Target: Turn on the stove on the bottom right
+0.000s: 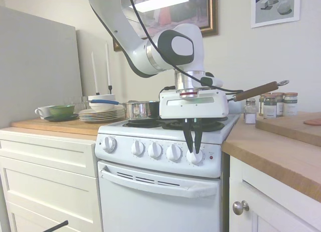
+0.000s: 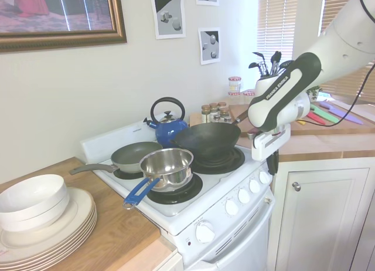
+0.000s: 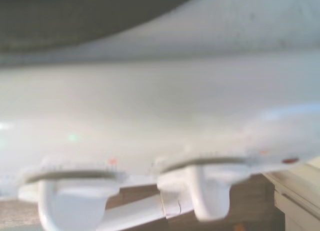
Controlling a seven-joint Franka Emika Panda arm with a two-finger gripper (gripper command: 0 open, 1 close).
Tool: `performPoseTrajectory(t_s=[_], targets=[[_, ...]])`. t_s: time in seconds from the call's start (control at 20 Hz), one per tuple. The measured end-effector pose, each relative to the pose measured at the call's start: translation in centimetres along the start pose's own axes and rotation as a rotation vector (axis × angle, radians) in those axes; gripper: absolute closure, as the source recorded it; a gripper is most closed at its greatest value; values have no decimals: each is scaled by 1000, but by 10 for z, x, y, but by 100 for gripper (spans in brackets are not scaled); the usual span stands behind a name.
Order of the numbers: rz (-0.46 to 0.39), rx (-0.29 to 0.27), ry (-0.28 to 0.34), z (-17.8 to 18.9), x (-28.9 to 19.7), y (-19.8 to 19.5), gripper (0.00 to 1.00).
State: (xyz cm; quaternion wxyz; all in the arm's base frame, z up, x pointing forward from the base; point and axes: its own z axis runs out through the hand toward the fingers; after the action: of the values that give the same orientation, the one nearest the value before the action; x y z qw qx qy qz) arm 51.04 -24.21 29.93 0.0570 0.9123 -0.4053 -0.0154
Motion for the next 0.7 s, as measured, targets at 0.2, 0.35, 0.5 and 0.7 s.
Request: performPoseTrajectory(t_s=[0.2, 0.35, 0.5, 0.7], targets=[[-6, -4, 0, 2, 2, -5, 100], [-8, -6, -3, 4, 1, -6, 100], [-14, -10, -9, 6, 0, -9, 100], [-20, -13, -12, 9, -2, -12, 100]])
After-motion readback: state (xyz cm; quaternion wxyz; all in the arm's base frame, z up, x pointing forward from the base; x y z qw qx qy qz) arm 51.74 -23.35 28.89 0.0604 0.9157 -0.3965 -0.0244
